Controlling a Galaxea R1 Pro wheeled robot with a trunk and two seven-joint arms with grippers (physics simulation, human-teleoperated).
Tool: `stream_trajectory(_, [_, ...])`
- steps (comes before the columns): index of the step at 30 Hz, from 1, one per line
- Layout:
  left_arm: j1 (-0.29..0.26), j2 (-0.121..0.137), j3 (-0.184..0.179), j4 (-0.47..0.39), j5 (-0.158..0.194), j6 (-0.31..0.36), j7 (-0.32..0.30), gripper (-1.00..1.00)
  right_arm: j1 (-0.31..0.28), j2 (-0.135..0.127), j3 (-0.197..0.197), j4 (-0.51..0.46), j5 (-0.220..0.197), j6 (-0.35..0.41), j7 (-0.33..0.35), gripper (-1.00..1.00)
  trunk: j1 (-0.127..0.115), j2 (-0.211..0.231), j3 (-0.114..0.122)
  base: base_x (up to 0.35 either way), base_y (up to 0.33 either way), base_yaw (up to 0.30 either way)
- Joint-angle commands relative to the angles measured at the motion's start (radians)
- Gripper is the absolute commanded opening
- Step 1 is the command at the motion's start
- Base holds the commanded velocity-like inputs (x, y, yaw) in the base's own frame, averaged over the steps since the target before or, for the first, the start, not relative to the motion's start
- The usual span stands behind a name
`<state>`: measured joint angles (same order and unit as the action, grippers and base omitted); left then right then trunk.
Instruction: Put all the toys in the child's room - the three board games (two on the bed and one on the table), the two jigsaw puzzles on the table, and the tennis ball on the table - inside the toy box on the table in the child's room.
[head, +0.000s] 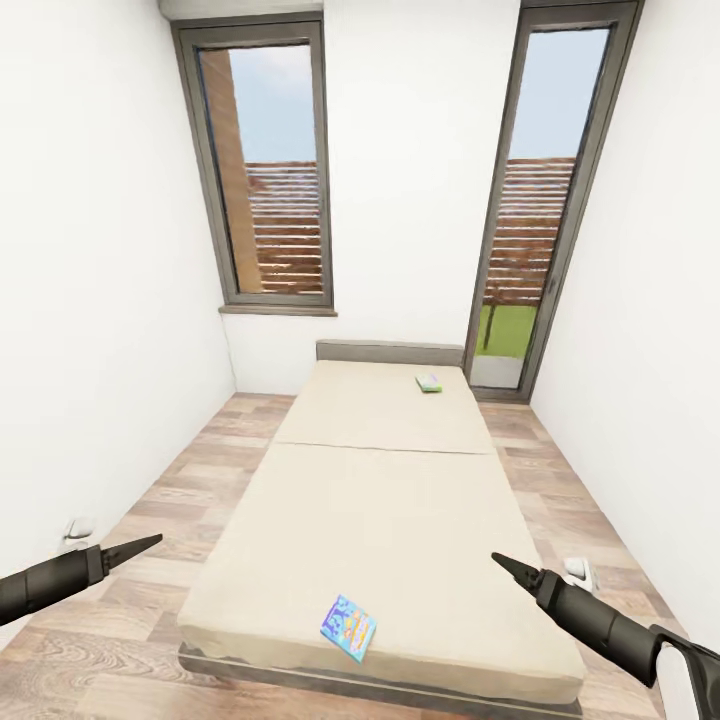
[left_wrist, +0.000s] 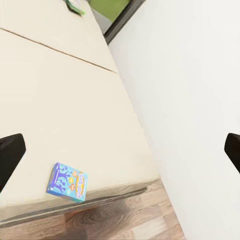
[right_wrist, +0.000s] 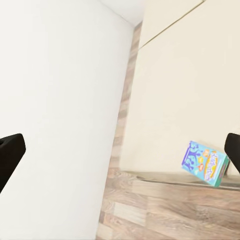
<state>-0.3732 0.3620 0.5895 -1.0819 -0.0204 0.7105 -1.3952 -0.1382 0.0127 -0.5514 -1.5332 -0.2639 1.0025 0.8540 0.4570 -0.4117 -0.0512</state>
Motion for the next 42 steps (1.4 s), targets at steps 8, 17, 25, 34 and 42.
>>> stream_trajectory(8, [-0.001, 0.0, 0.0, 0.0, -0.003, 0.011, -0.005, 1.0, -0.001, 0.001, -0.002, -0.001, 0.005, 0.004, 0.007, 1.0, 0.001, -0.002, -0.002, -0.001, 0.274, 0.002])
stream_trajectory(17, [-0.001, 0.0, 0.0, 0.0, -0.003, 0.011, -0.005, 1.0, -0.001, 0.001, -0.002, -0.001, 0.005, 0.003, 0.007, 1.0, 0.001, -0.002, 0.005, -0.005, 0.196, -0.024])
stream_trajectory(25, [-0.001, 0.0, 0.0, 0.0, -0.003, 0.011, -0.005, 1.0, -0.001, 0.001, -0.002, -0.001, 0.005, 0.003, 0.007, 1.0, 0.001, -0.002, 0.016, -0.1, 0.183, -0.075])
stream_trajectory(34, [-0.001, 0.0, 0.0, 0.0, -0.003, 0.011, -0.005, 1.0, -0.001, 0.001, -0.003, -0.001, 0.005, 0.003, 0.007, 1.0, 0.001, -0.002, 0.019, -0.014, 0.033, -0.019])
stream_trajectory(42, [-0.001, 0.0, 0.0, 0.0, -0.003, 0.011, -0.005, 1.0, -0.001, 0.001, -0.002, -0.001, 0.005, 0.003, 0.007, 1.0, 0.001, -0.002, 0.019, -0.001, 0.001, -0.001])
